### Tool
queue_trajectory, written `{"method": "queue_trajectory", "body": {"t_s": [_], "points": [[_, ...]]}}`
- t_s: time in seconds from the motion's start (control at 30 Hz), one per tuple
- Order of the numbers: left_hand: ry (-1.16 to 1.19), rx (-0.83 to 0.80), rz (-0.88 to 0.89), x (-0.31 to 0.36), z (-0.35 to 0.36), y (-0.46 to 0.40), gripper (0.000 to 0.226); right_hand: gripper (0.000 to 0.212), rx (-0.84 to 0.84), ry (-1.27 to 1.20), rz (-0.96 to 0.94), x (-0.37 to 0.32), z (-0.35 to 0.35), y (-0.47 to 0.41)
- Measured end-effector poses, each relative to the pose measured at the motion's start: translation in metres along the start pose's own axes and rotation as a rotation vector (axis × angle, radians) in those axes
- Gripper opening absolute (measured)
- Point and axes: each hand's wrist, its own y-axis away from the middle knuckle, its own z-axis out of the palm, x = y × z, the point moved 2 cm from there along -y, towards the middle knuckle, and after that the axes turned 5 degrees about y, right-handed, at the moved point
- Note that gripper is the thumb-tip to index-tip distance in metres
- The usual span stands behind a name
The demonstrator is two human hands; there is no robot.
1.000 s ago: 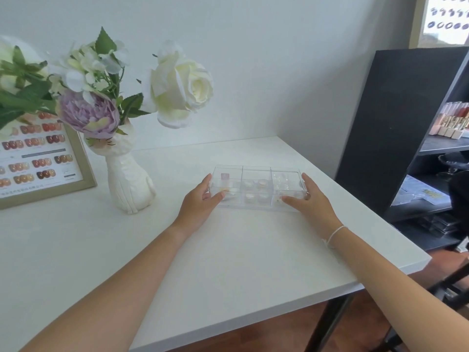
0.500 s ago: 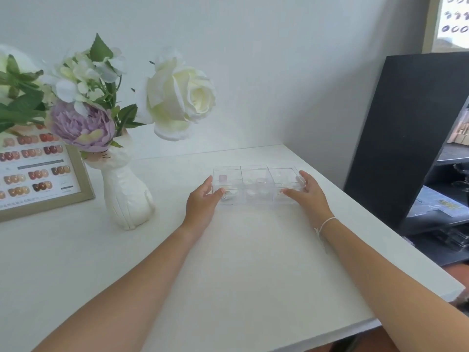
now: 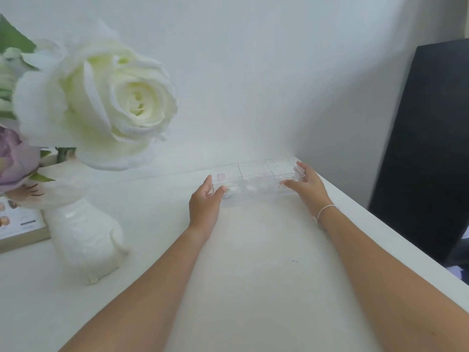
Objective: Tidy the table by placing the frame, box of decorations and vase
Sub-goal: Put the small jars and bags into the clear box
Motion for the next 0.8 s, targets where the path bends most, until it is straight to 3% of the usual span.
{"method": "queue_trajectory", "body": {"t_s": [0.13, 0.2, 0.27, 0.47, 0.67, 0.8], "points": [[0.029, 0.017, 0.039, -0.003, 0.009, -0.024, 0.029, 0.073, -0.012, 0.002, -0.018, 0.005, 0.006, -0.032], [0.031, 0.029, 0.053, -0.006, 0.013, -0.035, 0.022, 0.072, -0.013, 0.010, -0.025, 0.008, 0.009, -0.045], [-0.004, 0.042, 0.058, -0.008, 0.017, -0.045, 0.039, 0.072, -0.018, 0.017, -0.031, 0.010, 0.010, -0.055], [-0.008, 0.056, 0.043, -0.013, 0.023, -0.064, 0.043, 0.070, -0.014, 0.049, -0.045, 0.013, 0.015, -0.077], [-0.079, 0.043, 0.087, -0.017, 0.023, -0.070, 0.007, 0.070, -0.041, 0.062, -0.036, 0.017, 0.016, -0.086], [-0.070, 0.044, 0.075, -0.019, 0.024, -0.072, 0.029, 0.070, -0.046, 0.074, -0.008, 0.018, 0.016, -0.086]]}}
